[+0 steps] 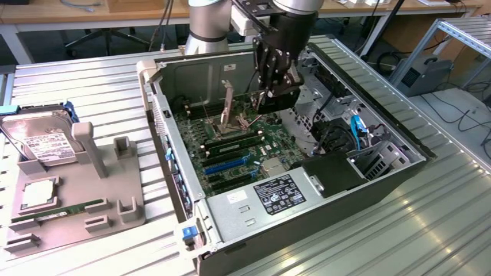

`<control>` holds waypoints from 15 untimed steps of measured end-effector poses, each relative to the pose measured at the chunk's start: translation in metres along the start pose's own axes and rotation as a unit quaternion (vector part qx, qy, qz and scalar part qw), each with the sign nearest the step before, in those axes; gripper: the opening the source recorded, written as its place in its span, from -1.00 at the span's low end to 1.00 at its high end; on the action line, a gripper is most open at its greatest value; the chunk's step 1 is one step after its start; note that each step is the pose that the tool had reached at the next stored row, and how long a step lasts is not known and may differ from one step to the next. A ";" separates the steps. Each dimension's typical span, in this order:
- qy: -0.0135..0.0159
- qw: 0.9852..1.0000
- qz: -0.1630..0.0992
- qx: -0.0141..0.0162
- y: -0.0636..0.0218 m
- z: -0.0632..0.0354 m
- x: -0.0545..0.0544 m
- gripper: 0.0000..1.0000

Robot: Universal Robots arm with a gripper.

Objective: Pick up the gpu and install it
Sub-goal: 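Insert the gpu into the slot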

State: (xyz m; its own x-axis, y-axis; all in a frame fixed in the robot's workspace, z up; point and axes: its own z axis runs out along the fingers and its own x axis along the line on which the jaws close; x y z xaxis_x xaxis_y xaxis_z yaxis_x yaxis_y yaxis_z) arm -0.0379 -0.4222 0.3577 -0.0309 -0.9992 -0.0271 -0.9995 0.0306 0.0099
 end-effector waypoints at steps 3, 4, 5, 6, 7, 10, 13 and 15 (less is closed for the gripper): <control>0.000 1.000 0.011 0.000 0.0006 0.0057 0.001 -0.47; 0.000 1.000 0.012 0.000 0.0089 0.0103 0.005 -0.47; 0.000 1.000 0.012 0.000 0.0145 0.0127 0.006 -0.47; 0.000 1.000 0.012 0.000 0.0189 0.0138 0.007 -0.47; 0.000 1.000 0.012 0.000 0.0246 0.0147 0.007 -0.47; 0.000 1.000 0.012 0.000 0.0327 0.0161 0.008 -0.47; 0.000 1.000 0.012 0.000 0.0338 0.0168 0.009 -0.47; 0.000 1.000 0.012 0.000 0.0342 0.0176 0.010 -0.47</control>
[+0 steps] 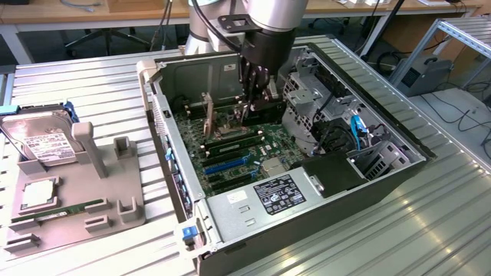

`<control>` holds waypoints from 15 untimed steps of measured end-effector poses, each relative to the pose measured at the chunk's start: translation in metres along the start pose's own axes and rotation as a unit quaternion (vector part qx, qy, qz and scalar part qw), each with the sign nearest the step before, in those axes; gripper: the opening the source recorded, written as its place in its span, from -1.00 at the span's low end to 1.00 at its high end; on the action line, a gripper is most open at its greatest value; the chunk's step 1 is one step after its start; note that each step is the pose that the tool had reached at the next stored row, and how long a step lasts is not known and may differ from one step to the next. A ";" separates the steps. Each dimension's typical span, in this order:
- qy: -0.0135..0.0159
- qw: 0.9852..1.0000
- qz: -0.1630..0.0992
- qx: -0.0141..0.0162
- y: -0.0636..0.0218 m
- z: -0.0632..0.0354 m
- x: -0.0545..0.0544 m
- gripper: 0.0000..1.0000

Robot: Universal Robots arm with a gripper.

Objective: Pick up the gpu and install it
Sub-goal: 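Insert the gpu into the slot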

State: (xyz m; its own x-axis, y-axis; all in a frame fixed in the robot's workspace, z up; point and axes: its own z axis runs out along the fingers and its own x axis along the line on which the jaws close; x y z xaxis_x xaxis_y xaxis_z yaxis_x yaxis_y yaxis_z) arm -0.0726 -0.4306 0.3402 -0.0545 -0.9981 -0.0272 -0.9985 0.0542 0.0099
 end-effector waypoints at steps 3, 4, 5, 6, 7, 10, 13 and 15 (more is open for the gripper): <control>0.000 1.000 0.000 0.000 0.0003 0.0016 0.002 -0.47; 0.000 1.000 0.000 0.000 0.0005 0.0021 0.002 -0.47; 0.000 1.000 0.000 0.000 0.0006 0.0026 0.003 -0.47; 0.000 1.000 0.000 0.000 0.0008 0.0032 0.003 -0.47; 0.000 1.000 0.000 0.000 0.0009 0.0035 0.003 -0.47; 0.000 1.000 0.000 0.000 0.0014 0.0054 0.004 -0.47; 0.000 1.000 0.000 0.000 0.0015 0.0063 0.005 -0.47; 0.000 1.000 0.000 0.000 0.0017 0.0069 0.005 -0.47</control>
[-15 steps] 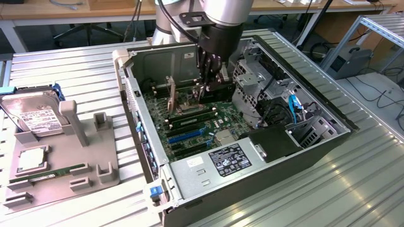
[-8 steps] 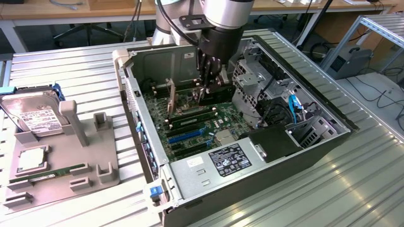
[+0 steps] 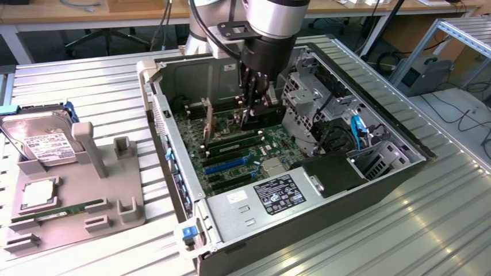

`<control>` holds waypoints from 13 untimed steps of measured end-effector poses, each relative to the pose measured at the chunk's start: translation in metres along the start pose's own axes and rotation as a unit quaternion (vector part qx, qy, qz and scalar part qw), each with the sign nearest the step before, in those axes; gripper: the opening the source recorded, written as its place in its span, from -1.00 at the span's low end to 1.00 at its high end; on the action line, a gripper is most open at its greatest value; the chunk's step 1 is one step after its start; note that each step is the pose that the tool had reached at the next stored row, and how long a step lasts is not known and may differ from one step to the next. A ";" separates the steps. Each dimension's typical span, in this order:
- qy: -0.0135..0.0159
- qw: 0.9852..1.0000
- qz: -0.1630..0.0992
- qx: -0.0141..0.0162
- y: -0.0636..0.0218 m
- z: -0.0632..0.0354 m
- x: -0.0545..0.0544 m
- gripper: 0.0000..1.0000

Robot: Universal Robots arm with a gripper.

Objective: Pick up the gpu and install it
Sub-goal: 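Insert the gpu into the slot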

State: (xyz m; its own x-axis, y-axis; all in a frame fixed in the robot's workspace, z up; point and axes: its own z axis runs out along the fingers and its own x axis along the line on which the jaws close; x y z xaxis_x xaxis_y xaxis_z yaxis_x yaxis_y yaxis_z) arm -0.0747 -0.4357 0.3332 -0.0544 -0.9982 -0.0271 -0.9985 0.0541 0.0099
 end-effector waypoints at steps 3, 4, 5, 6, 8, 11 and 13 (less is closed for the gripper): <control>0.000 1.000 0.000 0.000 0.0002 0.0007 0.000 -0.47; 0.000 1.000 0.000 0.000 0.0003 0.0009 0.000 -0.47; 0.000 1.000 0.000 0.000 0.0003 0.0012 0.001 -0.47; 0.000 1.000 0.000 0.000 0.0004 0.0014 0.001 -0.47; 0.000 1.000 0.000 0.000 0.0006 0.0018 0.001 -0.47; 0.000 1.000 0.000 0.000 0.0011 0.0026 0.002 -0.47; 0.000 1.000 0.000 0.000 0.0012 0.0031 0.002 -0.47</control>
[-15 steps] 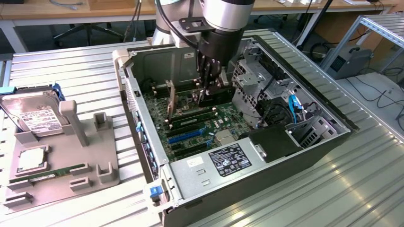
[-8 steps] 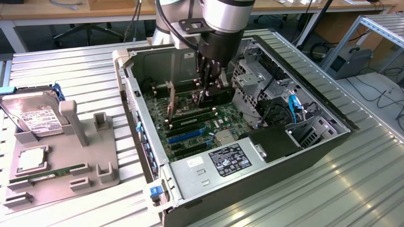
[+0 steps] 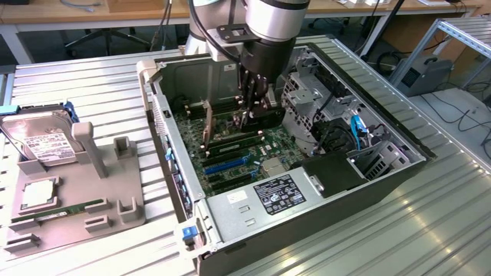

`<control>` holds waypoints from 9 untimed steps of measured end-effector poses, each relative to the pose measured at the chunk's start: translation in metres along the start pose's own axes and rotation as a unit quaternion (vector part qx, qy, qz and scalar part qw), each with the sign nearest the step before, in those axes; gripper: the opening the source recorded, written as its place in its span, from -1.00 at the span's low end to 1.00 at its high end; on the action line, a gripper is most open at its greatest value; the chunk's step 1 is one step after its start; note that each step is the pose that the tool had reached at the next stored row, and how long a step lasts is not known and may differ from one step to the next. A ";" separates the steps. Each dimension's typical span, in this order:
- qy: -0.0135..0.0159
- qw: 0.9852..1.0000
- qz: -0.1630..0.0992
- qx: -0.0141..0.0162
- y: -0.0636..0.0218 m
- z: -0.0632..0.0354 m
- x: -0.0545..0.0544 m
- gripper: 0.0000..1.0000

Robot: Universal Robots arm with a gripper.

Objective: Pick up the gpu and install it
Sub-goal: 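Insert the gpu into the slot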

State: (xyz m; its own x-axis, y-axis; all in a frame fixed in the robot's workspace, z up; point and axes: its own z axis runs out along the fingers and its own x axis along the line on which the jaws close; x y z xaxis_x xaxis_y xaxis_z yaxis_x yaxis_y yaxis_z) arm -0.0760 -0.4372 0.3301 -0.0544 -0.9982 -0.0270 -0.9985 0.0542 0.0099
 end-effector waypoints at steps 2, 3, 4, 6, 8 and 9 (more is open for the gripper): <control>0.000 1.000 0.000 0.000 0.0002 0.0006 0.000 -0.47; 0.000 1.000 0.000 0.000 0.0003 0.0008 0.000 -0.47; 0.000 1.000 0.000 0.000 0.0004 0.0011 0.000 -0.47; 0.000 1.000 0.000 0.000 0.0005 0.0015 0.001 -0.47; 0.000 1.000 0.000 0.000 0.0006 0.0020 0.001 -0.47; 0.000 1.000 0.000 0.000 0.0007 0.0022 0.001 -0.47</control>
State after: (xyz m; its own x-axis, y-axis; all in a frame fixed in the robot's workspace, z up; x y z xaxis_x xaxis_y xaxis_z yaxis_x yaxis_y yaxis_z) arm -0.0768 -0.4380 0.3278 -0.0545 -0.9981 -0.0270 -0.9985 0.0542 0.0099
